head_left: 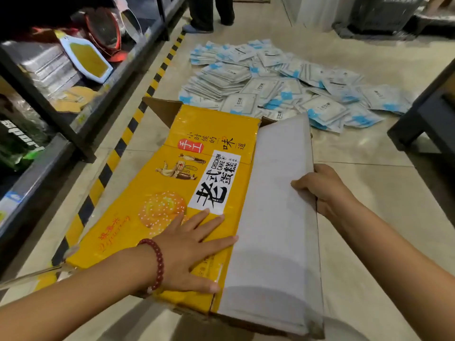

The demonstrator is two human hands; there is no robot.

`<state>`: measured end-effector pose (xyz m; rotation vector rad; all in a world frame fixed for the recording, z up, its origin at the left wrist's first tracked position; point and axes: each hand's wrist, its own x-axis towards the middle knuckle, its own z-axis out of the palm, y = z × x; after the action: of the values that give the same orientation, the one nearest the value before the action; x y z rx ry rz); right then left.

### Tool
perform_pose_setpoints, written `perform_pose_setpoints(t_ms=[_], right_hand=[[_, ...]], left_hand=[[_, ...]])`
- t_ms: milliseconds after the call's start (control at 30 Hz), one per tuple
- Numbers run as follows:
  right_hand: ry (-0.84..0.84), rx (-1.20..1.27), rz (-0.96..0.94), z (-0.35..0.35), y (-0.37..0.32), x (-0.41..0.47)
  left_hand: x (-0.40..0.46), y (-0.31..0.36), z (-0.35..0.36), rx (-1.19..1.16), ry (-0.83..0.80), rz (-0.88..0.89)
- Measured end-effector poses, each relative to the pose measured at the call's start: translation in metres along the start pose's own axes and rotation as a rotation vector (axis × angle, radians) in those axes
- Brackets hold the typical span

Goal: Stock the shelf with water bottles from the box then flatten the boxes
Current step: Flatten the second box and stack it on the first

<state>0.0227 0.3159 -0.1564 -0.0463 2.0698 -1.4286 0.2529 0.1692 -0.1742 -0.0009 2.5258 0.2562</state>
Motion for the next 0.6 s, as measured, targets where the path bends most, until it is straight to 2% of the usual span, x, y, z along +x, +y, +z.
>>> perform_pose_setpoints(t_ms=[100, 233, 333, 433, 533, 600], right_hand=[[0.062, -0.060, 0.106, -0.002, 0.038, 0.001], [0.133, -0.094, 0.219, 0.011, 0.082, 0.002], [0.145, -0.147, 0.209, 0.014, 0.116, -0.002], [0.178, -0.224, 0.113, 0.019, 0.150, -0.006], [0.170, -0.450, 0.070, 0.021, 0.182, 0.005], [0.107, -0.627, 0.158, 0.019, 0.201, 0.015]], left_hand=[[0.010, -0.009, 0.021, 0.057, 0.008, 0.001], [0.018, -0.001, 0.046, 0.053, -0.108, 0.053], [0.026, 0.005, 0.077, 0.048, -0.153, 0.117], [0.050, -0.014, 0.123, 0.137, -0.188, 0.157], [0.065, -0.036, 0.153, 0.319, -0.299, 0.129], [0.068, -0.049, 0.164, 0.391, -0.329, 0.114]])
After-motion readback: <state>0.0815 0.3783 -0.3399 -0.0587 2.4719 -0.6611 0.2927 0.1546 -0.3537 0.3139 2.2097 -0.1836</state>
